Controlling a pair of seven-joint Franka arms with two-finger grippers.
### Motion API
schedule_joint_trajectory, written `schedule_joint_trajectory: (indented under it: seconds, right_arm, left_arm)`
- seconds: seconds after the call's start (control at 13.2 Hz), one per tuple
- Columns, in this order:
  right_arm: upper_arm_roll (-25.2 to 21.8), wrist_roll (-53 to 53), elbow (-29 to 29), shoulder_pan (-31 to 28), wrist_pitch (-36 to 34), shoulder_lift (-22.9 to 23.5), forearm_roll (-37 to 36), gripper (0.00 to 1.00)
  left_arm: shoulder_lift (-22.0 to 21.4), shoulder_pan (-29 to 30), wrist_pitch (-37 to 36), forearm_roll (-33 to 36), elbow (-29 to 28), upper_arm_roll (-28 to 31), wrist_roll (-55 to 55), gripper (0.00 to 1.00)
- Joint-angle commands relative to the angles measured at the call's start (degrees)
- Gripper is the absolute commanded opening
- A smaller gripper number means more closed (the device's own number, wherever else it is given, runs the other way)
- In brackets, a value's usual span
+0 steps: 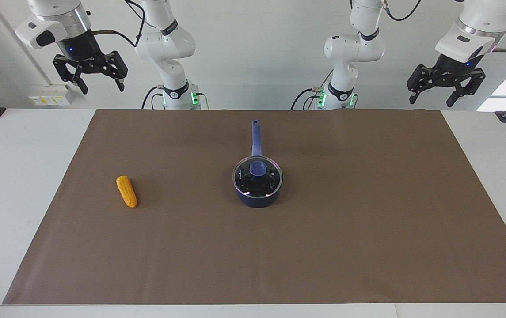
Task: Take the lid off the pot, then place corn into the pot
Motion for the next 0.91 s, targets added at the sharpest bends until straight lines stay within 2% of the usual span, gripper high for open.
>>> schedule_joint_trajectory:
  seconds: [0.0, 0.84]
  right_arm:
    - [0.1, -0.7, 0.7, -0.4, -1.3, 0.0, 0.7, 1.0]
    - [0.2, -0.9, 0.8, -0.5, -1.0, 0.1, 0.9, 1.0]
  left_arm:
    - [-1.2, 0.3, -0.5, 1.1, -0.2, -0.4, 0.1, 1.0]
    - [-1.7, 0.7, -1.1, 0.5, -0.7, 0.0, -1.1, 1.0]
